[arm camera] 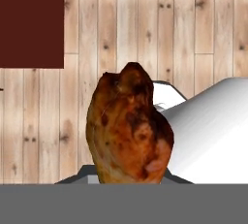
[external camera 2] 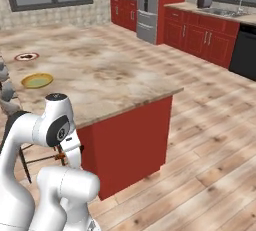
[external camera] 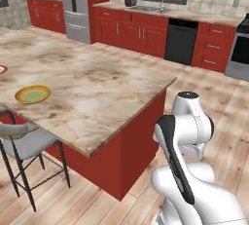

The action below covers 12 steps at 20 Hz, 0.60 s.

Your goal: Take the chicken drumsticks from the pan and place one on each plate on the dining counter.

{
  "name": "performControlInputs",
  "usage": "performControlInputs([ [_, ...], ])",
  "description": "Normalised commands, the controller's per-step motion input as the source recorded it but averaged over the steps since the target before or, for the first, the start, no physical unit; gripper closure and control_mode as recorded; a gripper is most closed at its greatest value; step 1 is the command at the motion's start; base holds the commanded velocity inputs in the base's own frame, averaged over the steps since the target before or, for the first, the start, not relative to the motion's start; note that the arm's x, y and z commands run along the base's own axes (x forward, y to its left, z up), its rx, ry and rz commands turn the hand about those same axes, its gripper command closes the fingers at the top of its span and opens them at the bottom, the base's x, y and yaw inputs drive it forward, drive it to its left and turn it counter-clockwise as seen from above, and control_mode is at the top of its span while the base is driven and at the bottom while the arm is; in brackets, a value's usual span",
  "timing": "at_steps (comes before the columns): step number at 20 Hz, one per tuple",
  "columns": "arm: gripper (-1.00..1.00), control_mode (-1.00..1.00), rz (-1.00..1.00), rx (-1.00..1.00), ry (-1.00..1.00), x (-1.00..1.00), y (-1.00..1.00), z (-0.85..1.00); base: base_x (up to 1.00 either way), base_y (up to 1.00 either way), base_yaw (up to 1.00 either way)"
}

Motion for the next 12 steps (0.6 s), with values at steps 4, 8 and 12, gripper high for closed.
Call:
performControlInputs([
  [4, 1.0, 1.0, 0.0, 0.0, 0.0, 0.0, 0.0, 0.0, -0.43, 1.0, -0.22],
  [8, 1.0, 1.0, 0.0, 0.0, 0.0, 0.0, 0.0, 0.0, -0.39, 1.0, -0.21],
  [12, 1.0, 1.0, 0.0, 0.0, 0.0, 0.0, 0.0, 0.0, -0.07, 1.0, -0.25],
])
